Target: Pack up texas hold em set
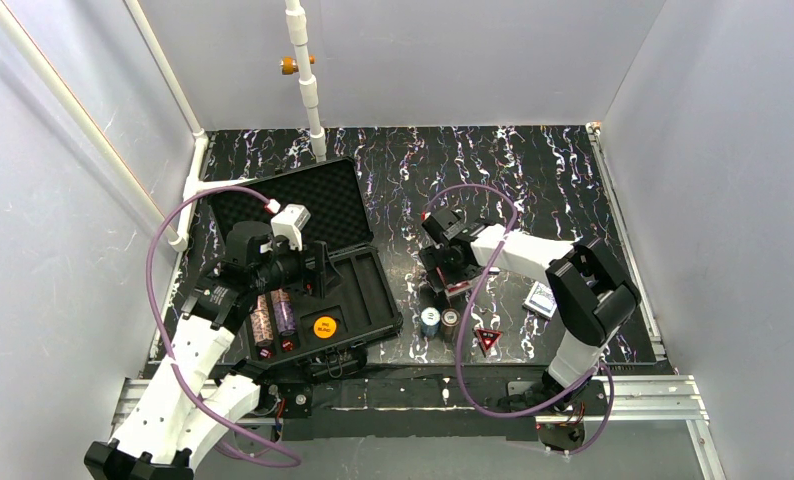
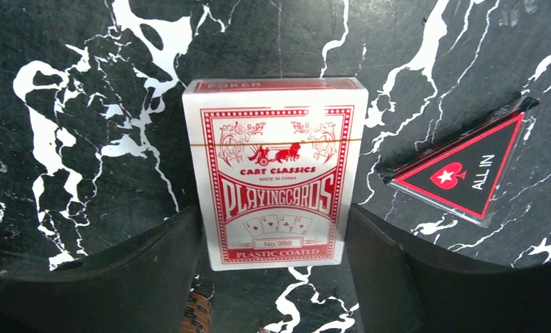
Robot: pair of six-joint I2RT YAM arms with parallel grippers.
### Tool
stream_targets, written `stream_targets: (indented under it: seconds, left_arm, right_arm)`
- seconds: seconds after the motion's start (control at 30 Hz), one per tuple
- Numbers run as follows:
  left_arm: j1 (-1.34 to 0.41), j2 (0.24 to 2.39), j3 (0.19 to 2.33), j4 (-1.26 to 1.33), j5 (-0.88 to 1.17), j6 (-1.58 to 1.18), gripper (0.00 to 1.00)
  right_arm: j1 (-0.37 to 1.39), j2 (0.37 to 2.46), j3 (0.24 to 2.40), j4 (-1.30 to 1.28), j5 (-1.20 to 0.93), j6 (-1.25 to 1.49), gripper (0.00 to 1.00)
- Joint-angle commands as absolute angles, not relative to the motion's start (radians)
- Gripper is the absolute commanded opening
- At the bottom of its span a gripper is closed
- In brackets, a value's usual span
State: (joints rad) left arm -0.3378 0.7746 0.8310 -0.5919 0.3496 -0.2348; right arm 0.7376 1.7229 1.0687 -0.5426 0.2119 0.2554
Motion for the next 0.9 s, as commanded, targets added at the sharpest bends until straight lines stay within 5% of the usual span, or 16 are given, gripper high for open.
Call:
stream_targets:
  seconds: [0.0, 0.23, 0.87]
  left_arm:
    - [-0.342, 0.763, 0.859, -0.607, 0.348, -0.22, 0.8]
    - [-0.343, 0.774, 0.862, -0.611, 0.356, -0.219, 0.8]
    - [-0.344, 0.768, 0.857, -0.599, 0.421, -0.239, 0.81]
  right_arm:
    - [0.756, 1.772, 1.081, -0.531, 0.232, 0.246, 0.79]
    - [0.776, 1.741, 1.119, -0.538, 0.252, 0.24, 0.64]
    - [0.824, 1.497, 1.238, -0.531, 0.118, 0.211, 0.63]
